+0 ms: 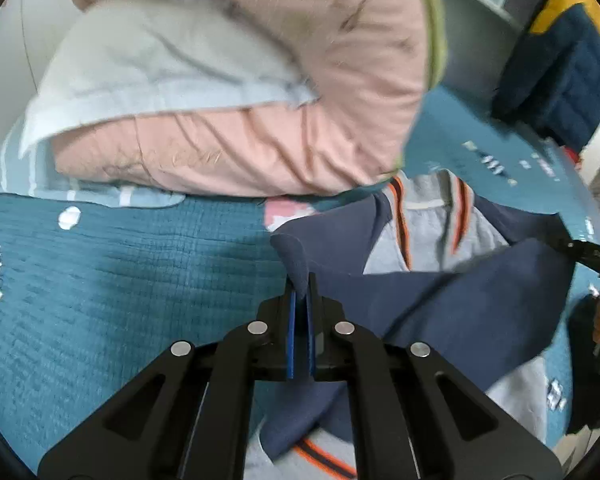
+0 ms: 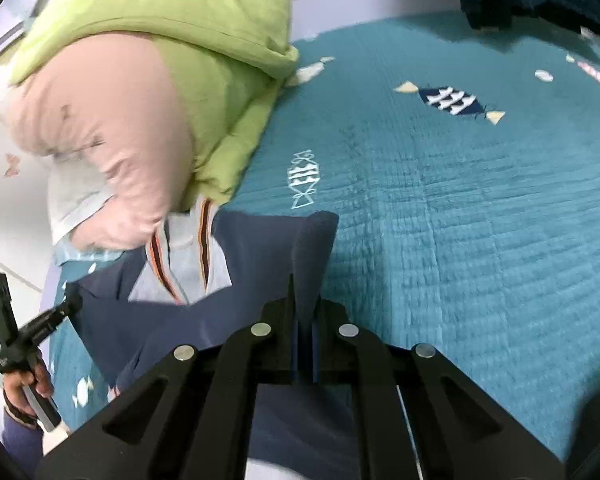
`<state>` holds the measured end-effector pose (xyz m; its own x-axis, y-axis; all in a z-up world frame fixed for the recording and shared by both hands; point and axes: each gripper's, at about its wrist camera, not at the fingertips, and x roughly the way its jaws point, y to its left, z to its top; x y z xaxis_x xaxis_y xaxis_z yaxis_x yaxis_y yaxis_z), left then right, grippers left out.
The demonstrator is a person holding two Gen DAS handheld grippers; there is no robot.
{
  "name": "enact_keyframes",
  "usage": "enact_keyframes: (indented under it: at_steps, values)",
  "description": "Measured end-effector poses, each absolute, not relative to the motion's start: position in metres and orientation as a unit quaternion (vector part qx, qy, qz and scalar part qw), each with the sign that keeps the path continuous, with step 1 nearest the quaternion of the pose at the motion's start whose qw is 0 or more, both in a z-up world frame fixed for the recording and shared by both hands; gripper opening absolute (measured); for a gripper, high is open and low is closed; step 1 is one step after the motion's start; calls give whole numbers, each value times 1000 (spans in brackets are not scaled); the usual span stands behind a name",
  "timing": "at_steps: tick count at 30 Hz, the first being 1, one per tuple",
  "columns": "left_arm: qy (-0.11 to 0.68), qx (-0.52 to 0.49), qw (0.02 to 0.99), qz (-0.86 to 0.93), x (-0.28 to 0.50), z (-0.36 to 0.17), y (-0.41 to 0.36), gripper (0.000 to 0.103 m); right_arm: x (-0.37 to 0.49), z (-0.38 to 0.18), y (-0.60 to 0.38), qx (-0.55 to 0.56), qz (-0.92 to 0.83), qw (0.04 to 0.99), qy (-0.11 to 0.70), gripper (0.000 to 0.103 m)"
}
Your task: Fold large clothes
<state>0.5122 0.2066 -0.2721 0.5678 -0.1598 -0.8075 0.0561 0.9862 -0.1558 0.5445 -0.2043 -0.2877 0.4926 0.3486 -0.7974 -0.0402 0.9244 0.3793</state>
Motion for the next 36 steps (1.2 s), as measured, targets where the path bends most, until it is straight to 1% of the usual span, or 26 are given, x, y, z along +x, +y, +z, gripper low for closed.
enact_keyframes:
  at_steps: [4,8,12,14,16,18,19,21,22,23,24,25,27,28,29,30,32,36]
  values:
    - [441,-35,892,-92,465,-242,197,3,503,-259,-208,151,127,856,477,4]
    - [425,-39,897,-112,403,-222,193,3,443,-236,-213,147,140,860,469,4]
    - [429,-42,893,-131,339,-223,194,3,375,-228,-224,154,142,858,469,4]
    - [434,-41,889,-137,305,-232,194,4,339,-233,-229,156,137,855,475,5]
    - [444,-61,883,-138,281,-245,197,4,314,-243,-235,154,128,853,483,7]
    - [464,-72,872,-139,256,-265,197,4,286,-263,-239,157,117,840,507,13]
    - [472,-67,869,-136,245,-275,195,5,275,-272,-240,152,108,835,518,17]
    - [488,-62,860,-135,225,-292,191,7,253,-292,-245,142,88,828,536,21]
    - [494,-65,856,-139,216,-298,191,7,243,-300,-250,142,77,824,543,29]
    - [502,-70,850,-146,209,-304,189,13,237,-305,-252,144,73,820,549,39]
    - [512,-70,843,-149,200,-311,186,18,232,-308,-254,144,70,818,552,40]
    - [511,-63,845,-143,193,-313,186,21,224,-310,-255,138,60,819,553,40]
    - [507,-54,850,-129,181,-314,187,39,217,-310,-256,132,59,818,557,41]
    - [508,-58,850,-126,177,-312,188,45,214,-307,-257,128,54,820,556,41]
    - [504,-65,852,-124,174,-309,191,58,210,-303,-257,121,45,823,554,41]
    - [494,-73,858,-117,169,-302,196,66,206,-301,-261,118,38,825,552,41]
    - [481,-89,866,-102,162,-291,205,68,202,-287,-269,134,13,834,535,48]
    - [450,-116,882,-86,160,-264,218,70,199,-258,-268,157,21,849,504,48]
